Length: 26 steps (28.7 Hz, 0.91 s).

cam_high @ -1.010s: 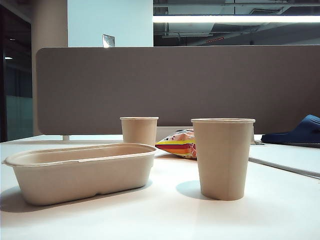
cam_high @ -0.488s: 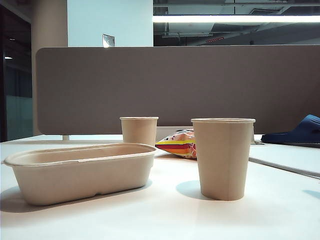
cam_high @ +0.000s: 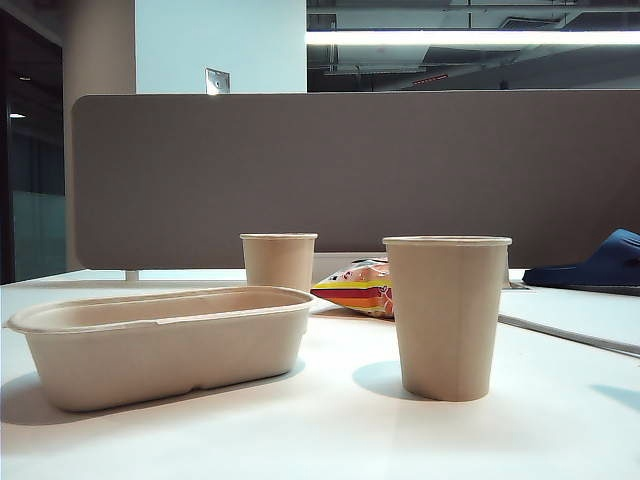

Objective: Pick up a bag of chips and put them in the box.

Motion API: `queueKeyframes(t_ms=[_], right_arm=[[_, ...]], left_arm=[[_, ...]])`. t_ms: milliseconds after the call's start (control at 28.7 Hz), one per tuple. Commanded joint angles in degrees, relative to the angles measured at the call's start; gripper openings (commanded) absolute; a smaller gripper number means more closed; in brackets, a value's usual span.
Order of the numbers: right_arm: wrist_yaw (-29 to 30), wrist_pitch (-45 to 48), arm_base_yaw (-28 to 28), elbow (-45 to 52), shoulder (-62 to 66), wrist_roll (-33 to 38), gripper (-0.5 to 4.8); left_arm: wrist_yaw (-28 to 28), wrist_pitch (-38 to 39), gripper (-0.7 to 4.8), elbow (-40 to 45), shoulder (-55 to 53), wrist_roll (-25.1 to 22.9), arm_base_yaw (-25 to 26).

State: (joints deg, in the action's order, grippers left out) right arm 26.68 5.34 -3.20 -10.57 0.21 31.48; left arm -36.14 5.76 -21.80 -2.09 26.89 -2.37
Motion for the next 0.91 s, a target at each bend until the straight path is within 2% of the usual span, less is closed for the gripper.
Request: queueKeyframes(t_ms=[35, 174, 383, 488, 697, 906], right_arm=[[-1.27, -5.84, -0.09, -3.93, 0.11, -3.39, -0.09], [-2.67, -12.9, -0.09, -9.6, 2.51, -8.07, -0.09], [-2.73, -18.27, -0.09, -17.84, 11.74, -9.7, -0.09], [-2.49, -19.61, -0.11, -22.08, 17.59, -10.38, -0.09], [-0.35, -20.13, -0.15, -29.59, 29.83, -10.97, -0.09], [2.54, -20.09, -0.33, -34.6, 40.74, -12.5, -0.09]], left_arm=[[-5.68, 2.47, 0.84, -4.48, -3.21, -0.28, -0.09], [-9.75, 5.01, 0.85, -10.88, -8.37, -3.56, -0.09], [-10.08, 10.01, 0.86, -20.7, -15.82, -12.17, -0.09], [-10.05, 11.08, 0.88, -24.39, -18.91, -14.69, -0.09], [-12.17, 11.32, 0.88, -29.22, -25.44, -15.04, -0.11], [-11.21, 10.99, 0.88, -29.66, -31.06, -16.31, -0.17]])
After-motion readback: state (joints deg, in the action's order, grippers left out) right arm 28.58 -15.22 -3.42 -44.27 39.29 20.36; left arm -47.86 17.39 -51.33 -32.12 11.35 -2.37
